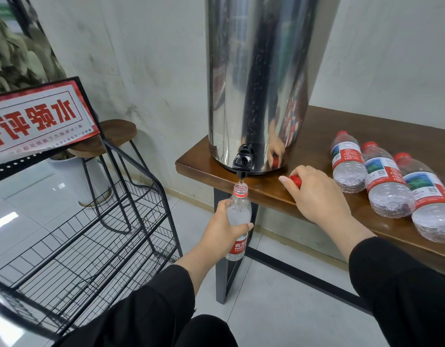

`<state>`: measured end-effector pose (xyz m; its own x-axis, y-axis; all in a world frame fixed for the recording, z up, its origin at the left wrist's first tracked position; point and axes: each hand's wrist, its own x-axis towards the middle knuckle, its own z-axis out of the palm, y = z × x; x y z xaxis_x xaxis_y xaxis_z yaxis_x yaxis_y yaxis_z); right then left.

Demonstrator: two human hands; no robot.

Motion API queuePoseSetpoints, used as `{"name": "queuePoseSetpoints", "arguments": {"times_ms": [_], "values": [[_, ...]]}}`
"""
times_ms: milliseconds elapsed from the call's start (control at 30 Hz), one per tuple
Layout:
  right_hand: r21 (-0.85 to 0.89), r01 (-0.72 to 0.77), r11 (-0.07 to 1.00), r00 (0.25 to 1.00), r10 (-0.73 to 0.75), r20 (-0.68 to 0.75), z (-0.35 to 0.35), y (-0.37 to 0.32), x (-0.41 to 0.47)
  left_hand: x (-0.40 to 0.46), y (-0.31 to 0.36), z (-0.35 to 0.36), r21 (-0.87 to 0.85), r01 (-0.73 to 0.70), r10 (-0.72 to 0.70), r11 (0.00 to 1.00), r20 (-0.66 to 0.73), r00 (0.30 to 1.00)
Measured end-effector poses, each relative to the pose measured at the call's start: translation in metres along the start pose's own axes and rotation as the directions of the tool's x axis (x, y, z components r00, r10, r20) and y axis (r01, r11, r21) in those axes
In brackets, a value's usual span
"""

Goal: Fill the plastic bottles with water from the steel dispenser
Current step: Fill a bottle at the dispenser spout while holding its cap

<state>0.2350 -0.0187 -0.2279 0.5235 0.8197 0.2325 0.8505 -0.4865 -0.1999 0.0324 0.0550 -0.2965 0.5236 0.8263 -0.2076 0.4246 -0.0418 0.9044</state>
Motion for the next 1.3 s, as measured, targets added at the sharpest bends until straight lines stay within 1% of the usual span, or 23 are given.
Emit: {"name": "queuePoseSetpoints", "arguments": {"times_ms": [533,1300], "values": [[0.003,0.002,1.0,1.0,-0.002,-0.001,-0.0011,0.0008,-0.0002,0.0038,-0.0052,0.0019,-0.025,-0.012,0.012,1.0,0.001,1.0],[0.003,0.006,1.0,1.0,-0.006,-0.008,0.0,0.0012,-0.0005,0.0061,-0.0067,0.0031,-0.014,-0.018,0.018,1.0,-0.005,1.0]]}}
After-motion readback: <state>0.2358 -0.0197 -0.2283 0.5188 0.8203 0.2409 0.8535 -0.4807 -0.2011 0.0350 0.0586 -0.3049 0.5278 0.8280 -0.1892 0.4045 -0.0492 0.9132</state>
